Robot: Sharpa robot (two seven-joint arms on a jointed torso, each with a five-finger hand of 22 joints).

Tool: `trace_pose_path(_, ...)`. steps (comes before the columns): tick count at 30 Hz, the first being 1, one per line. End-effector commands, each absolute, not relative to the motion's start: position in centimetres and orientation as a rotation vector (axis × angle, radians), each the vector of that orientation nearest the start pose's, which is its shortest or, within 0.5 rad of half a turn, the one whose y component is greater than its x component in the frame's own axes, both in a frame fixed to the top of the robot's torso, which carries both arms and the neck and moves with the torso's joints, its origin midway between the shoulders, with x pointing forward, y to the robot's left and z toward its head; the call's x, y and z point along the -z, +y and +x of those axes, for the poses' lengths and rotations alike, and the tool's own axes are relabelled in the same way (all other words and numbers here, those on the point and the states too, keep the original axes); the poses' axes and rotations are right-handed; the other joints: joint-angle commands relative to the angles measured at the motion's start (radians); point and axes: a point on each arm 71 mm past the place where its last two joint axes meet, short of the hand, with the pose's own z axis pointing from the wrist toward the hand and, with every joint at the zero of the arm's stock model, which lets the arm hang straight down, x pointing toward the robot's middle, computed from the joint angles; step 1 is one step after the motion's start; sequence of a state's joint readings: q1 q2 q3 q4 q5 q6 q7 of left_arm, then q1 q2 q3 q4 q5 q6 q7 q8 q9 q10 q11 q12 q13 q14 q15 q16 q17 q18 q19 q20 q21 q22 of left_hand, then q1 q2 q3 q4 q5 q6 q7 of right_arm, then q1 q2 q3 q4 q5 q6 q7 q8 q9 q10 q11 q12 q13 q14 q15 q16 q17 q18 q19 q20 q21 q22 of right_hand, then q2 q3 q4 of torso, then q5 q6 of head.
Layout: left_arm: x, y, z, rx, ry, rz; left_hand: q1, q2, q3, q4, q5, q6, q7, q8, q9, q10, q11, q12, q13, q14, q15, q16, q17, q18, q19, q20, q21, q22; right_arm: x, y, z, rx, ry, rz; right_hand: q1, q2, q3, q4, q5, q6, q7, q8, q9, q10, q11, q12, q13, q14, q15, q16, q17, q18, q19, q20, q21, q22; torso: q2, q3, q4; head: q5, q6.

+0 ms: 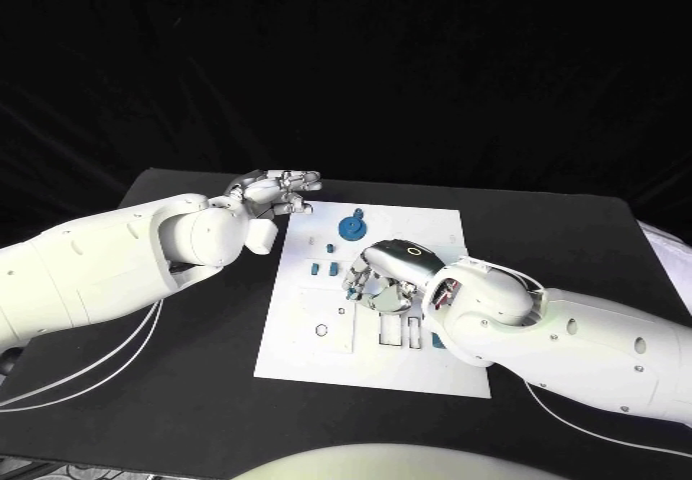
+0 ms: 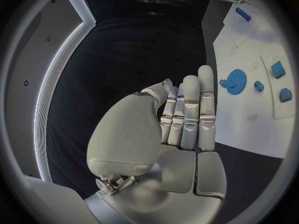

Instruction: Assemble the parts on the task board

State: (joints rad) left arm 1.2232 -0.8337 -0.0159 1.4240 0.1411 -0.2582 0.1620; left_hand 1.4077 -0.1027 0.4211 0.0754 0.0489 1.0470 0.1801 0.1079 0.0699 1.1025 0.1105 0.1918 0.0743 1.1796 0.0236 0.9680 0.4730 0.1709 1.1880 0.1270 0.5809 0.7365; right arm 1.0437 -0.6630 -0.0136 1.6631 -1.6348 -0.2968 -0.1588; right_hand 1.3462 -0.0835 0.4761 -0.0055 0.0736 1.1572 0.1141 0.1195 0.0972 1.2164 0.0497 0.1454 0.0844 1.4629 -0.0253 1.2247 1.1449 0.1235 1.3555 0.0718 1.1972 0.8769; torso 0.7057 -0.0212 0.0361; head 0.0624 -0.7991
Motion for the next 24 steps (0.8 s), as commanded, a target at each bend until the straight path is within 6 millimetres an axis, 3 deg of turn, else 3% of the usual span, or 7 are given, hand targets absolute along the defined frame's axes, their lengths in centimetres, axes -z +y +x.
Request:
trace_pose_path(1,18.1,23.0,51.2,1.475,1.516,-1.378,-0.004,0.001,-0.006,-0.002,0.001,-0.001,0.002,0.003,-0.001,-0.005,0.000,0.005,-0.001,-0.004,0.000,-0.003,-0.001,0.012,0.001,-0.005,-0.006,-0.001,22.9,-6.7,40.9,-0.897,1.690,-0.434,-0.002,0.005,0.004,-0.002,0.006,0.000,0.002,0.005,0.001,0.005,0.003,-0.007,-0.002,0.040,-0.006,0.001,-0.001,-0.002,0.005,-0.004,0.002,0.000,0.000,0.0002,0.0004,0.007,-0.004)
trace_pose_path(24,18.1,23.0,51.1,1.477,1.532,-1.376,-0.008,0.001,-0.008,-0.002,0.001,-0.003,0.003,0.003,-0.001,-0.008,0.001,0.007,-0.002,-0.004,0.001,-0.003,-0.003,0.011,0.002,-0.004,-0.009,-0.003,24.4,-6.0,41.2,-0.869,1.721,-0.466,-0.001,0.006,0.005,-0.004,0.011,-0.002,0.003,0.004,0.001,0.005,0.004,-0.009,-0.003,0.040,-0.006,0.001,0.000,-0.002,0.005,-0.004,0.001,-0.001,0.000,0.0021,-0.0013,0.017,-0.012)
